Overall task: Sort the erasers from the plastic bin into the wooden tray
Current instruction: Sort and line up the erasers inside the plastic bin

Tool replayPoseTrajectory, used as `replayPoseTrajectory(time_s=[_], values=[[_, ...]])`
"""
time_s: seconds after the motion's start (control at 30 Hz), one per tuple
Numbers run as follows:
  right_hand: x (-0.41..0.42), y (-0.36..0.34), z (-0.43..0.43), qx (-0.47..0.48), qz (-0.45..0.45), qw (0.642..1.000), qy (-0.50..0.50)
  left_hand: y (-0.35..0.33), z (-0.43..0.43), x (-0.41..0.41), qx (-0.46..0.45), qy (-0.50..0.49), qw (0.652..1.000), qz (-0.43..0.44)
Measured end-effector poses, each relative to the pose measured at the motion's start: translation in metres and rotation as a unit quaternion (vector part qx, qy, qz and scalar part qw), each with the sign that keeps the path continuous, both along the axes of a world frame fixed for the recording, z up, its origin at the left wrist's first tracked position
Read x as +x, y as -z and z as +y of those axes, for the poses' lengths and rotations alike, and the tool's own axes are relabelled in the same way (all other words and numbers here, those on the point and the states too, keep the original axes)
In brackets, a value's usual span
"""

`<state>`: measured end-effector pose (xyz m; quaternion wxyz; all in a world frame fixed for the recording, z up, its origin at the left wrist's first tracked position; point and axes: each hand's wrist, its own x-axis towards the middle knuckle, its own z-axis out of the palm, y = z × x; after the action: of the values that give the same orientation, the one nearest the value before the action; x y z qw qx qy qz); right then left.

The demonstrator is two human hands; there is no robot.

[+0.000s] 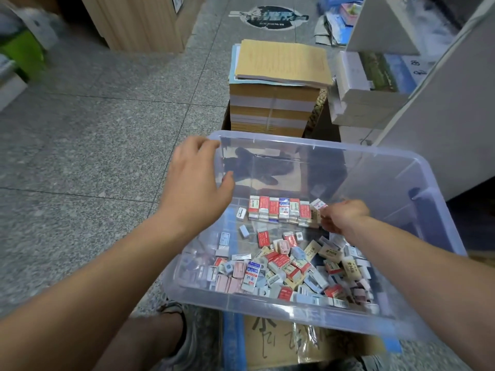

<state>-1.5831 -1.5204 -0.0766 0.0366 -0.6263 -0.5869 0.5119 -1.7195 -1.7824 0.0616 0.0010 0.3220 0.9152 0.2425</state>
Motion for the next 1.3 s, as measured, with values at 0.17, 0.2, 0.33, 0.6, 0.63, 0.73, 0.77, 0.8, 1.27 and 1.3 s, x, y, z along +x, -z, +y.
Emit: replayPoseTrajectory(time_s=[0.17, 0.2, 0.33, 0.6, 0.63, 0.73, 0.77, 0.8, 1.27, 1.3], values=[[-0.006, 0.019, -0.004, 0.052, -0.083, 0.994, -0.041, 0.011, -0.002, 0.001, -0.017, -0.016, 0.999, -0.050], [-0.005, 0.021, -0.006, 0.067, -0.105, 0.990, -0.062, 0.012, -0.002, 0.000, -0.018, -0.012, 0.999, -0.045], [-0.012, 0.021, -0.004, 0.139, -0.183, 0.959, -0.167, 0.016, -0.003, -0.005, 0.002, -0.007, 0.998, -0.057], [-0.019, -0.030, -0.071, 0.097, -0.007, 0.863, -0.496, 0.017, -0.001, -0.008, 0.029, -0.007, 0.997, -0.071], [-0.022, -0.037, -0.086, 0.033, 0.004, 0.816, -0.577, 0.017, -0.001, -0.008, 0.032, -0.010, 0.997, -0.075], [-0.035, -0.036, -0.114, 0.017, -0.056, 0.655, -0.753, 0.017, -0.003, -0.007, 0.057, -0.014, 0.994, -0.090], [-0.039, -0.034, -0.120, 0.043, -0.065, 0.622, -0.779, 0.017, -0.003, -0.007, 0.066, -0.013, 0.993, -0.099], [-0.043, -0.030, -0.122, 0.062, -0.070, 0.604, -0.791, 0.016, -0.003, -0.007, 0.072, -0.012, 0.991, -0.112], [-0.060, 0.004, -0.123, 0.009, -0.122, 0.583, -0.803, 0.019, -0.002, -0.012, 0.018, 0.008, 0.987, -0.157], [-0.060, 0.005, -0.122, 0.002, -0.119, 0.584, -0.803, 0.020, -0.001, -0.012, 0.021, 0.003, 0.988, -0.156]])
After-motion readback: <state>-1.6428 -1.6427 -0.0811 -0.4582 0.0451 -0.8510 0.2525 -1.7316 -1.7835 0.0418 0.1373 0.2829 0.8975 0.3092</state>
